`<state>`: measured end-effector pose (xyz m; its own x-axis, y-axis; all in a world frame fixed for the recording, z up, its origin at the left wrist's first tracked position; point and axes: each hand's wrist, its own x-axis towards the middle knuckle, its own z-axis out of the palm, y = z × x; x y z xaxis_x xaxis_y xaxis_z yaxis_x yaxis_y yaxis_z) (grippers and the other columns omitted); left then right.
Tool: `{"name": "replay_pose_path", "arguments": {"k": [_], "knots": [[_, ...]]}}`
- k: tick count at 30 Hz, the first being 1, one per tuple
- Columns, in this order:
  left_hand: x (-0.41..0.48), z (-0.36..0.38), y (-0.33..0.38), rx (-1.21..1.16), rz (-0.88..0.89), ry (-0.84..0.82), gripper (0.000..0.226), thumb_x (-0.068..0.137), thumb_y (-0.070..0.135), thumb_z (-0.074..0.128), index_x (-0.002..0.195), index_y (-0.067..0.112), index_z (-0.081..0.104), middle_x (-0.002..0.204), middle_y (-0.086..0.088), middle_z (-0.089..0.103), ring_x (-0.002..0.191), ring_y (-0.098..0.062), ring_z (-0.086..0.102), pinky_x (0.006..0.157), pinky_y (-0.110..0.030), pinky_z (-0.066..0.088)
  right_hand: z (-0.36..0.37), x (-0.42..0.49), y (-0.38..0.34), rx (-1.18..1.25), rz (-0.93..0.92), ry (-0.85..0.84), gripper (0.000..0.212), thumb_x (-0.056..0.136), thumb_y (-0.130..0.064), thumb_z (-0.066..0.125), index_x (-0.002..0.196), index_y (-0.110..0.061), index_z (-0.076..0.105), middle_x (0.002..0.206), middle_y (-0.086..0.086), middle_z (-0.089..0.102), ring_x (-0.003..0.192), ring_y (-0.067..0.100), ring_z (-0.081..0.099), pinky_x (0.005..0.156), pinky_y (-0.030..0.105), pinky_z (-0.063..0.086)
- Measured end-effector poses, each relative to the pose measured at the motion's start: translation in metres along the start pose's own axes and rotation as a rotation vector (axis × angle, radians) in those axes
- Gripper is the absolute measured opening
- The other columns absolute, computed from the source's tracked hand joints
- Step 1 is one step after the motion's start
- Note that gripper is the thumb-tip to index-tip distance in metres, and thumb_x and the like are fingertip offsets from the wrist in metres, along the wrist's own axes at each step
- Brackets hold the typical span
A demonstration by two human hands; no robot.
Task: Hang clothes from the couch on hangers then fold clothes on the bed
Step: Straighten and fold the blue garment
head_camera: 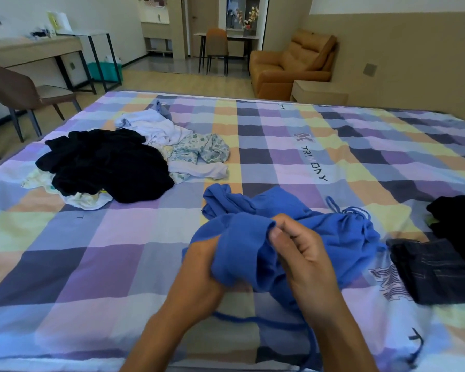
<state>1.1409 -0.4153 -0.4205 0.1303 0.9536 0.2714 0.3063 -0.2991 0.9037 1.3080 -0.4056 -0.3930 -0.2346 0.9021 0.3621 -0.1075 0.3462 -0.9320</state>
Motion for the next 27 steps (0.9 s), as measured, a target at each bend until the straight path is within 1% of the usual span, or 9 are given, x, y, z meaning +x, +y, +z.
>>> {"name": "replay_pose_path", "arguments": {"k": [4, 8, 12, 14, 17, 19, 21, 24, 27], "knots": [[0.007, -0.076, -0.017, 0.301, 0.0, -0.187, 0.024, 0.068, 0.013, 0.055, 0.084, 0.022, 0.07, 0.075, 0.009, 0.069, 0.075, 0.006, 0.055, 0.064, -0.032, 0.053, -0.021, 0.024, 0.027, -0.345, 0.092, 0.065, 0.004, 0.094, -0.023, 0.065, 0.098, -0.024, 0.066, 0.103, -0.011, 0.071, 0.101, 0.005, 0.065, 0.089, 0.023, 0.05], [0.037, -0.166, -0.037, 0.874, -0.293, -0.192, 0.035, 0.055, 0.021, 0.045, 0.082, 0.015, 0.065, 0.08, -0.003, 0.069, 0.078, -0.026, 0.061, 0.07, -0.041, 0.051, -0.037, 0.053, 0.067, -0.958, 0.126, -0.154, 0.051, 0.089, -0.022, 0.069, 0.137, -0.025, 0.052, 0.139, -0.009, 0.053, 0.134, 0.013, 0.044, 0.111, 0.033, 0.036], [0.049, -0.186, -0.035, 1.351, -0.49, -0.278, 0.076, 0.073, 0.04, 0.065, 0.144, 0.031, 0.04, 0.143, -0.003, 0.049, 0.123, -0.026, 0.047, 0.105, -0.037, 0.039, -0.026, 0.063, 0.095, -1.282, 0.235, -0.274, 0.04, 0.093, -0.029, 0.06, 0.132, -0.025, 0.053, 0.128, -0.001, 0.055, 0.124, 0.026, 0.048, 0.101, 0.041, 0.038], [0.042, -0.157, -0.034, 1.238, -0.322, -0.365, 0.11, 0.059, 0.063, 0.059, 0.158, 0.035, 0.018, 0.16, -0.001, 0.025, 0.146, -0.025, 0.025, 0.118, -0.036, 0.021, -0.017, 0.06, 0.095, -1.285, 0.211, -0.178, 0.015, 0.094, -0.027, 0.056, 0.109, -0.023, 0.056, 0.111, -0.001, 0.059, 0.11, 0.026, 0.054, 0.087, 0.04, 0.042], [0.034, -0.085, -0.042, 0.753, -0.077, -0.415, 0.121, 0.054, 0.071, 0.053, 0.16, 0.032, 0.011, 0.165, 0.003, 0.013, 0.152, -0.013, 0.013, 0.123, -0.026, 0.016, -0.007, 0.05, 0.077, -1.017, 0.16, -0.116, 0.006, 0.089, -0.029, 0.061, 0.09, -0.028, 0.055, 0.092, -0.007, 0.063, 0.092, 0.022, 0.059, 0.074, 0.042, 0.048], [0.036, -0.042, -0.058, 0.711, -0.015, -0.362, 0.117, 0.058, 0.068, 0.061, 0.159, 0.032, 0.015, 0.163, 0.006, 0.023, 0.149, -0.012, 0.024, 0.119, -0.033, 0.028, -0.006, 0.043, 0.057, -0.836, 0.133, -0.184, 0.011, 0.084, -0.031, 0.065, 0.081, -0.032, 0.054, 0.079, -0.009, 0.061, 0.079, 0.014, 0.057, 0.072, 0.04, 0.048], [0.039, -0.019, -0.07, 0.771, 0.033, -0.307, 0.09, 0.064, 0.048, 0.065, 0.148, 0.034, 0.036, 0.142, 0.009, 0.05, 0.129, -0.019, 0.049, 0.098, -0.039, 0.043, -0.007, 0.036, 0.032, -0.685, 0.16, -0.336, 0.012, 0.087, -0.024, 0.07, 0.083, -0.029, 0.06, 0.077, -0.007, 0.064, 0.074, 0.01, 0.058, 0.072, 0.032, 0.049], [0.044, -0.013, -0.074, 0.779, 0.177, -0.294, 0.049, 0.062, 0.016, 0.055, 0.108, 0.032, 0.057, 0.099, 0.008, 0.06, 0.096, -0.028, 0.058, 0.073, -0.043, 0.044, -0.028, 0.049, 0.017, -0.683, 0.069, -0.274, 0.015, 0.087, -0.004, 0.065, 0.097, -0.015, 0.068, 0.092, -0.003, 0.069, 0.087, 0.007, 0.062, 0.076, 0.023, 0.048], [0.043, -0.016, -0.064, 0.734, 0.336, -0.411, 0.047, 0.06, 0.01, 0.051, 0.099, 0.037, 0.054, 0.096, 0.012, 0.059, 0.086, -0.022, 0.05, 0.071, -0.043, 0.044, -0.056, 0.08, 0.037, -1.033, 0.052, -0.367, 0.061, 0.08, -0.002, 0.063, 0.136, -0.025, 0.054, 0.137, -0.004, 0.054, 0.127, 0.016, 0.046, 0.102, 0.035, 0.043]]}}
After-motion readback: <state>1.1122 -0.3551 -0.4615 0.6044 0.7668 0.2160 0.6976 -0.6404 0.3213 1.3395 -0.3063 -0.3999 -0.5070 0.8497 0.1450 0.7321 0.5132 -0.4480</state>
